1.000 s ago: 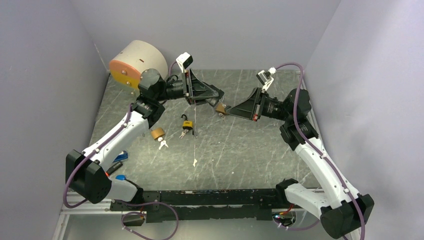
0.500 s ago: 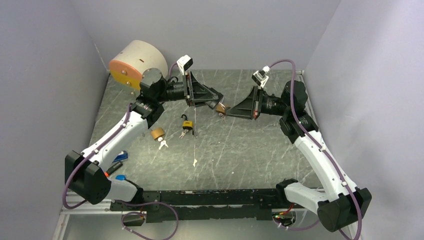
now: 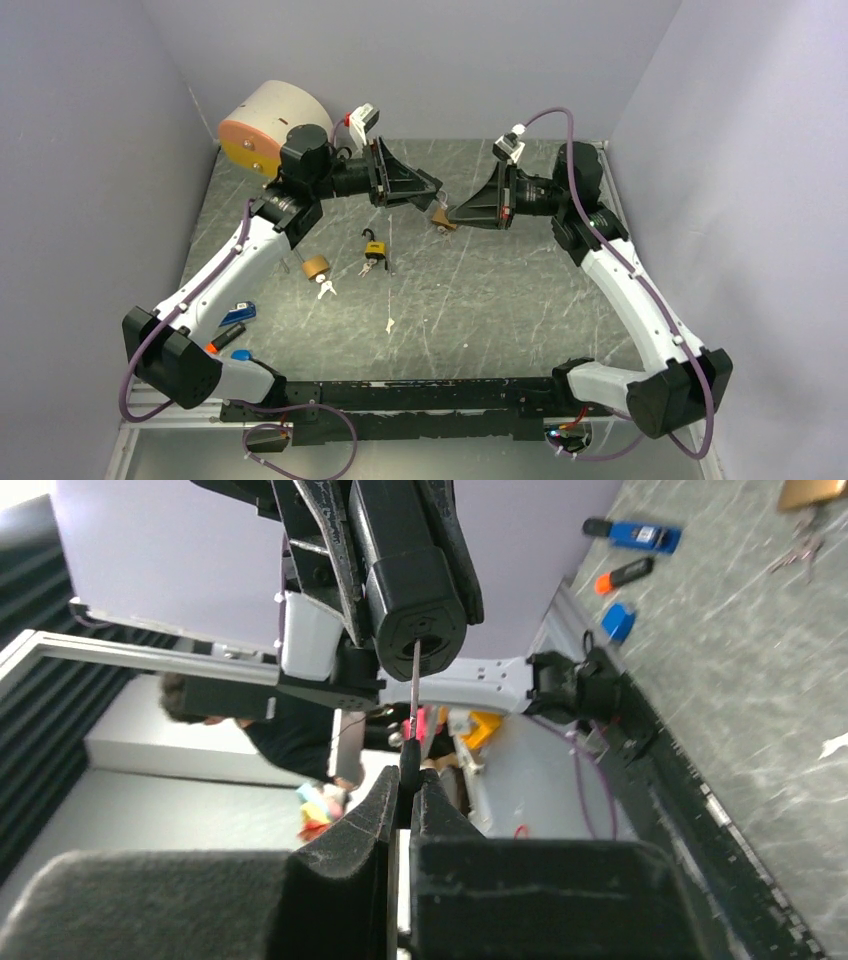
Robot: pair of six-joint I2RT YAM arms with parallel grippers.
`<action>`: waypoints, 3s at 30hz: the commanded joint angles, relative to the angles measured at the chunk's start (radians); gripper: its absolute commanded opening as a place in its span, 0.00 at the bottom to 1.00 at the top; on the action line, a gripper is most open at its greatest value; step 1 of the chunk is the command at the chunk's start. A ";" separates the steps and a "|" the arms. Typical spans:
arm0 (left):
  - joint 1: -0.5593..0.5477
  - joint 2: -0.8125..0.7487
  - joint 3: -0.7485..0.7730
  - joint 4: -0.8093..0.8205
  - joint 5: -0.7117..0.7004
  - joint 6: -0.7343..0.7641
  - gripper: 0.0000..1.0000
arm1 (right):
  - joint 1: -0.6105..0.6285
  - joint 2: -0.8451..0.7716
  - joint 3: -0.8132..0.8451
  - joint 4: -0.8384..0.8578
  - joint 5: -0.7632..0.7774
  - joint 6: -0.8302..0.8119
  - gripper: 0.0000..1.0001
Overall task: Unlock with the key
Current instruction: Unlock the lock.
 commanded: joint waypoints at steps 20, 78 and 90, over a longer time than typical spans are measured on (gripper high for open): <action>-0.104 -0.048 0.062 -0.008 0.279 -0.007 0.03 | 0.008 0.031 -0.024 0.094 -0.110 -0.278 0.00; -0.167 -0.091 0.077 0.054 0.139 0.500 0.02 | 0.034 0.020 -0.417 1.227 0.284 1.116 0.00; -0.137 -0.023 0.067 0.264 0.208 0.387 0.03 | 0.014 -0.059 -0.523 1.245 0.268 1.005 0.00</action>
